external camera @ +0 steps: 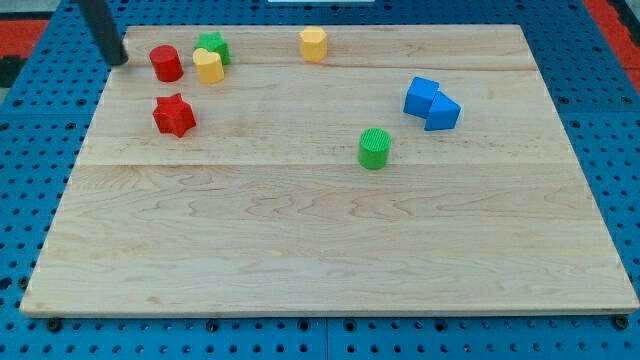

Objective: Separate red star from red circle

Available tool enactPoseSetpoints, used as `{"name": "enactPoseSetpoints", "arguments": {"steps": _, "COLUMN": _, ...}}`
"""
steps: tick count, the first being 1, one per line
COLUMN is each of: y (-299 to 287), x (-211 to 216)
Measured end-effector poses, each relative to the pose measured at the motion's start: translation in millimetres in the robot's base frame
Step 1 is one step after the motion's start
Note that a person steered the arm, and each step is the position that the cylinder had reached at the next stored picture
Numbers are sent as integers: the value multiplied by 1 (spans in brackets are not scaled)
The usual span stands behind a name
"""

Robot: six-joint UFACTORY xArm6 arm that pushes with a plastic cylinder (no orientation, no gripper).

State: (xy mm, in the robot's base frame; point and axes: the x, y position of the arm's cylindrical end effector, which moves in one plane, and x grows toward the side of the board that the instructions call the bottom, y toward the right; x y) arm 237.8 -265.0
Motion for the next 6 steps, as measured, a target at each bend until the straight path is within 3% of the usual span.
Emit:
{"name": "enactPoseSetpoints", "arguments": {"steps": 1, "y": 69, "x": 4}}
{"name": "enactPoseSetpoints", "arguments": {"steps": 2, "y": 36, "x": 78}}
{"name": "enactPoseSetpoints", "arguments": {"steps": 4, "y": 71, "x": 111}}
{"name": "enactPoseSetpoints", "arguments": {"steps": 5, "y": 58, "x": 157}}
{"name": "enactPoseSetpoints", "arguments": {"steps": 6, "y": 109, "x": 110}}
